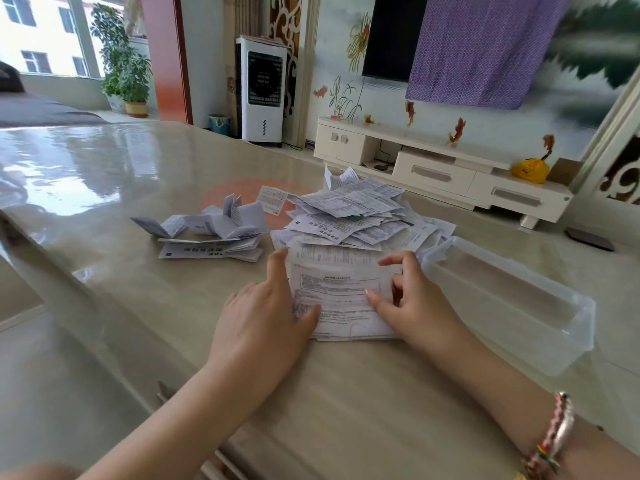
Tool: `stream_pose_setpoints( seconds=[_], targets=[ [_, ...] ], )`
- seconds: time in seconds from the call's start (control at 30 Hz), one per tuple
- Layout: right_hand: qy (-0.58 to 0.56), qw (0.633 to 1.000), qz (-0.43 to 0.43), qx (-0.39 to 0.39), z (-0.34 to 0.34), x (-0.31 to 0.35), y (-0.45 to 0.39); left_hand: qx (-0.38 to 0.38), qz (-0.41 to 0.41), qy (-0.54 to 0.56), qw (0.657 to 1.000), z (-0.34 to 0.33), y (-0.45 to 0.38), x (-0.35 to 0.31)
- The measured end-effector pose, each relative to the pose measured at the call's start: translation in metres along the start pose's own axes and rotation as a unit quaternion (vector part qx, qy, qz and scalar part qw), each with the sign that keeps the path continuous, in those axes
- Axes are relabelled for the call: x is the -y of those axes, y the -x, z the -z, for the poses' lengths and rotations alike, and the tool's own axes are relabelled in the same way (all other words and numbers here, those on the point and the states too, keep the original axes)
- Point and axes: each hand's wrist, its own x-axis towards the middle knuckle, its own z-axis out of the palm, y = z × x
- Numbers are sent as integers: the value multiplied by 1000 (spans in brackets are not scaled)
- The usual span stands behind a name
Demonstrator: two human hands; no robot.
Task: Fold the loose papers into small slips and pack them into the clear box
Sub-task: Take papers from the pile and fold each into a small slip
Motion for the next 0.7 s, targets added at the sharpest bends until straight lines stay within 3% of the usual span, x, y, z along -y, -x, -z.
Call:
stream_pose_setpoints(
  seconds=[0.3,0.53,0.7],
  targets=[
    [130,991,14,33,-1,6,4,15,-49,-175,983,0,3,-2],
    [161,986,-4,40,1,12,8,20,-56,-207,977,1,5,-4],
    [223,973,61,-10,2,7,9,-7,-102,-145,984,-2,3,-1]
  ],
)
